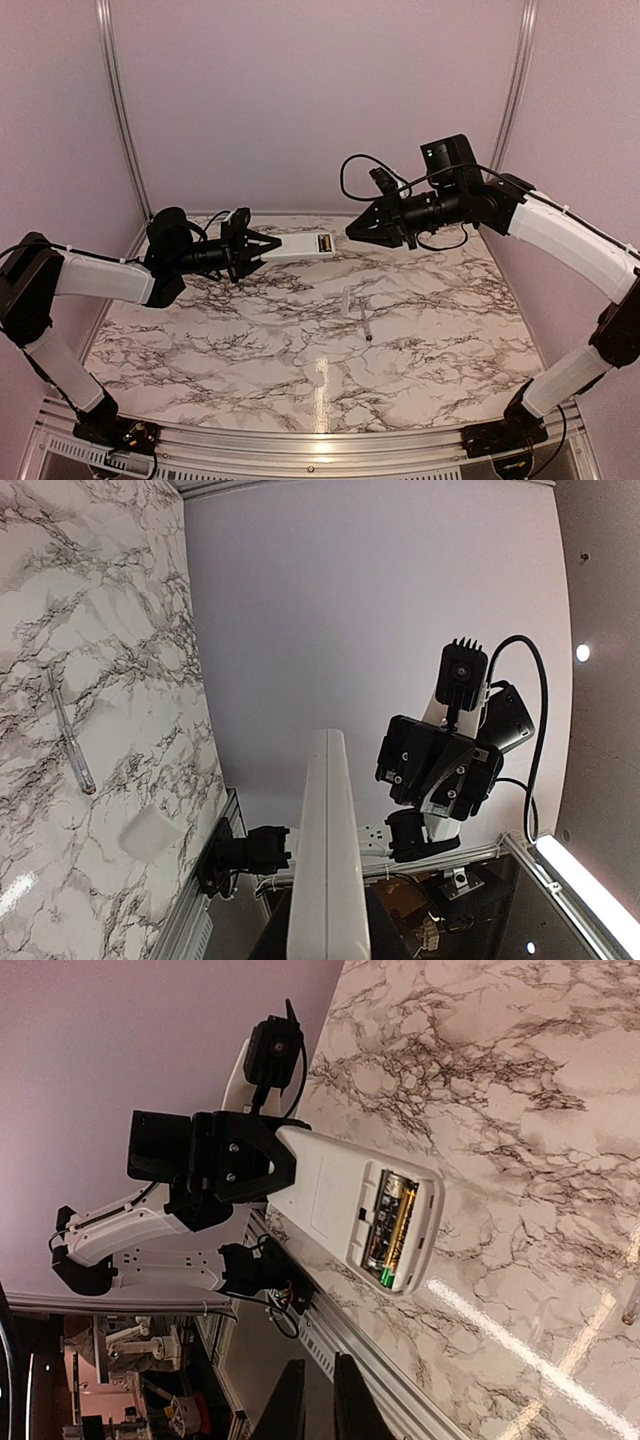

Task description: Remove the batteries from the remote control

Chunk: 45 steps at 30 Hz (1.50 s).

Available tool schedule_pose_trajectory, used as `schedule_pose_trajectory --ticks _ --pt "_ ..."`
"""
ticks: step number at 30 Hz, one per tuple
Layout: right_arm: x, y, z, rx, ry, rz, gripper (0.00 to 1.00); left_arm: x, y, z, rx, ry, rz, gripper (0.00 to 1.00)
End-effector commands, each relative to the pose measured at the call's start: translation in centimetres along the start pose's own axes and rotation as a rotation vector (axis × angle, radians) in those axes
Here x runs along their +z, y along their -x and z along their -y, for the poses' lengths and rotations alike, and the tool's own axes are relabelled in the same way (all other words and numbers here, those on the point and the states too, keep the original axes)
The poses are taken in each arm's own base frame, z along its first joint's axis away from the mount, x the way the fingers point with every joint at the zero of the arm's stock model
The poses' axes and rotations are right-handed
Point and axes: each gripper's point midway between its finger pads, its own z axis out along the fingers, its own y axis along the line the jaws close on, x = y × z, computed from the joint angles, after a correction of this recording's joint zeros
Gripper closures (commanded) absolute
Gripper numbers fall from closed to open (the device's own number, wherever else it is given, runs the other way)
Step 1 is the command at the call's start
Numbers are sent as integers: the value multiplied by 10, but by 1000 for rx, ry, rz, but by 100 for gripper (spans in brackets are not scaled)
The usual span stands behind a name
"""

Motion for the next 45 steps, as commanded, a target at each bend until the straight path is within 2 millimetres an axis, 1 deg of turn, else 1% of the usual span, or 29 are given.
schedule_pose_trajectory --ticks 1,5,11,12,16,18,20,21,23,26,29,30,32,34,38,41,45 --pt "-1 4 1 6 17 19 91 -3 0 4 7 -5 6 100" --pt "1 4 7 9 -2 25 91 -7 4 3 11 3 18 100" --pt "6 7 23 13 -56 37 92 -12 6 -7 54 77 19 100" --pt "8 7 26 11 -67 38 92 -13 5 -14 50 118 13 100" --pt "11 9 35 -5 -101 38 90 -18 3 -33 99 246 -8 100" --pt "13 11 37 -23 -112 41 84 -21 1 -39 118 285 -20 100" --pt "13 12 42 -42 -136 42 72 -24 -2 -48 119 318 -31 100" --pt "13 12 47 -49 -158 41 66 -25 -4 -53 119 333 -37 100" --pt "14 10 59 -58 -206 35 59 -29 -8 -66 112 365 -47 100" --pt "15 5 78 -63 -279 19 53 -34 -14 -83 99 397 -53 100" --pt "15 -2 99 -63 -353 6 48 -41 -21 -108 87 448 -69 100" --pt "17 -6 107 -62 -376 -2 46 -43 -23 -115 79 461 -75 100" --pt "20 -13 119 -70 -424 -16 38 -48 -30 -132 65 488 -85 100" --pt "25 -23 132 -84 -479 -45 34 -51 -34 -146 51 504 -87 100" --pt "36 -40 155 -79 -540 -100 33 -56 -39 -171 13 520 -76 100" --pt "38 -41 160 -77 -552 -100 31 -58 -40 -185 7 533 -65 100" --pt "41 -40 159 -80 -546 -103 30 -62 -42 -203 -6 570 -69 100"
